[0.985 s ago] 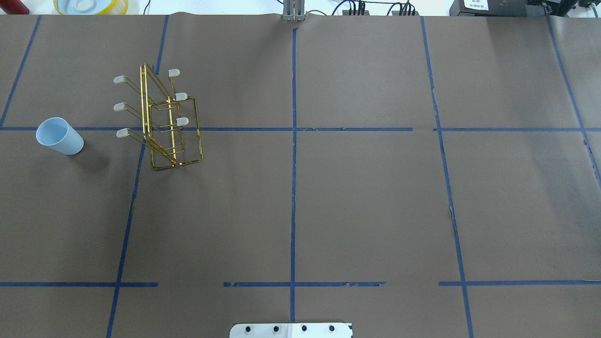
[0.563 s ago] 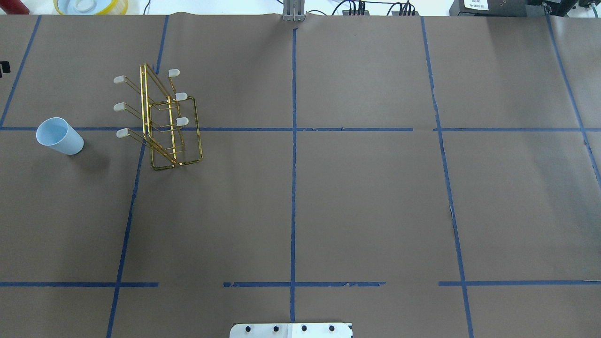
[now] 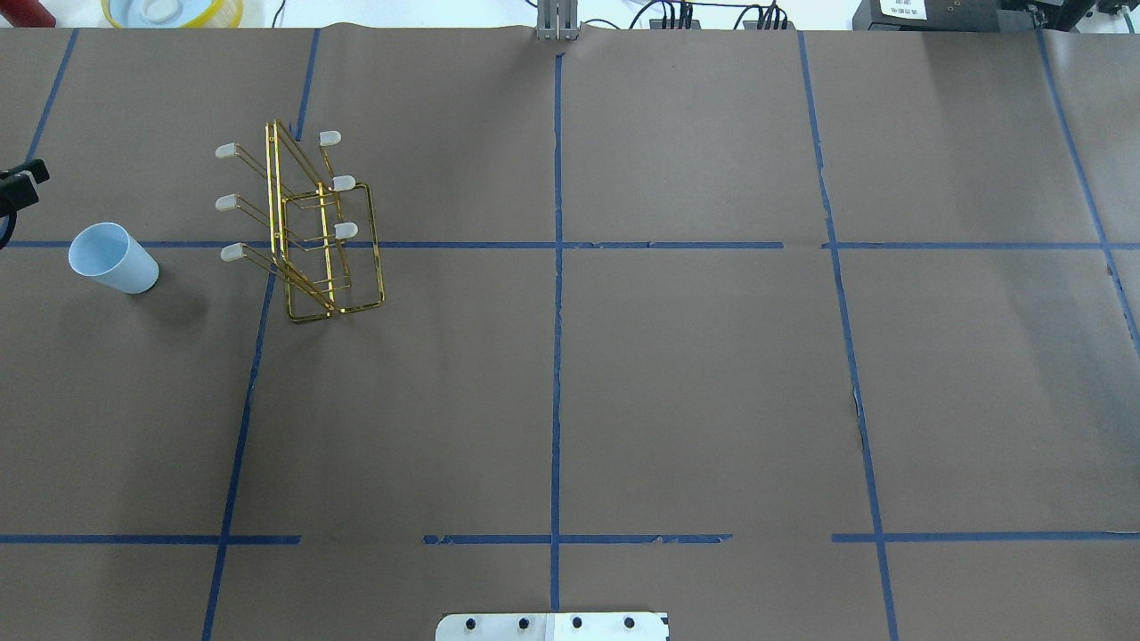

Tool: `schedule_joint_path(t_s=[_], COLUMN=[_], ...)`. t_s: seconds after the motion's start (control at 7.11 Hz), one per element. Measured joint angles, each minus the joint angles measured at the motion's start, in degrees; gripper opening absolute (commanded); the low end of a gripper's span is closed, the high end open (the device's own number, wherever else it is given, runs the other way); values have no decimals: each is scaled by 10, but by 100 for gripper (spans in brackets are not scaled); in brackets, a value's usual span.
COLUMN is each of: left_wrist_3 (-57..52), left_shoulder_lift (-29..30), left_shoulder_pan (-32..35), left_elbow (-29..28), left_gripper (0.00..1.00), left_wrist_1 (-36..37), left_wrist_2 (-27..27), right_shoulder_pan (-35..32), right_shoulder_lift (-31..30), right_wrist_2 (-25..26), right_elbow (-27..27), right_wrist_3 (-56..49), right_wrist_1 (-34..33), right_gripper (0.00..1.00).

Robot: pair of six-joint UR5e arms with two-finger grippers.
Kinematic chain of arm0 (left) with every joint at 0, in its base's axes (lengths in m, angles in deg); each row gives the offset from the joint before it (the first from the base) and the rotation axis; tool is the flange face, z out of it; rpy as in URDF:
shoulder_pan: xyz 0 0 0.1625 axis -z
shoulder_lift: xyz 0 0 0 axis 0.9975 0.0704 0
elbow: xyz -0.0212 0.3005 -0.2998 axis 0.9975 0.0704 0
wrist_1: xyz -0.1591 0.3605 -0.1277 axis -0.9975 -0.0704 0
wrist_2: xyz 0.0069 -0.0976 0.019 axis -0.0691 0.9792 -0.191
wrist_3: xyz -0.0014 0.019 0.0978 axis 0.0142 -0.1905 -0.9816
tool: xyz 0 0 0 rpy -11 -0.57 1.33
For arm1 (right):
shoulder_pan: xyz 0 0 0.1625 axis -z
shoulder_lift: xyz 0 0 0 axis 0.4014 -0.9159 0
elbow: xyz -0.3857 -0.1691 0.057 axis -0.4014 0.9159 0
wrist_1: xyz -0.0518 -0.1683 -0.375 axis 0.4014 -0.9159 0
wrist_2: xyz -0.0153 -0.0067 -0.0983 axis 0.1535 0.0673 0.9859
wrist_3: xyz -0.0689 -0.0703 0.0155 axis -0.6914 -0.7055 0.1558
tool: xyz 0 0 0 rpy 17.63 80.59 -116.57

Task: Hang cup on cup holder
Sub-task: 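Move the left gripper in toward the light blue cup's side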

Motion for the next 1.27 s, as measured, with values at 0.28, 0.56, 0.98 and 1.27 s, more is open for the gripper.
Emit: schedule_joint_path(t_s=[0.28,0.56,0.98,1.27], left_wrist_3=[30,37,40,59], left_shoulder_lift=[-24,-28,-24,-17], left_shoulder_pan=[-39,-63,-121,-170], left_elbow=[-26,-58,-104,-125], left_gripper=[100,100,100,100], left_wrist_1=[-68,-116,-160,-164], left_wrist_2=[-74,-131,-236,-296], right_shoulder_pan=[0,0,0,0], right_shoulder_lift=[0,0,0,0], right_wrist_2=[0,0,0,0], right_elbow=[0,0,0,0], right_wrist_3=[0,0,0,0], right_wrist_1=[0,0,0,0], right_gripper=[100,100,100,100])
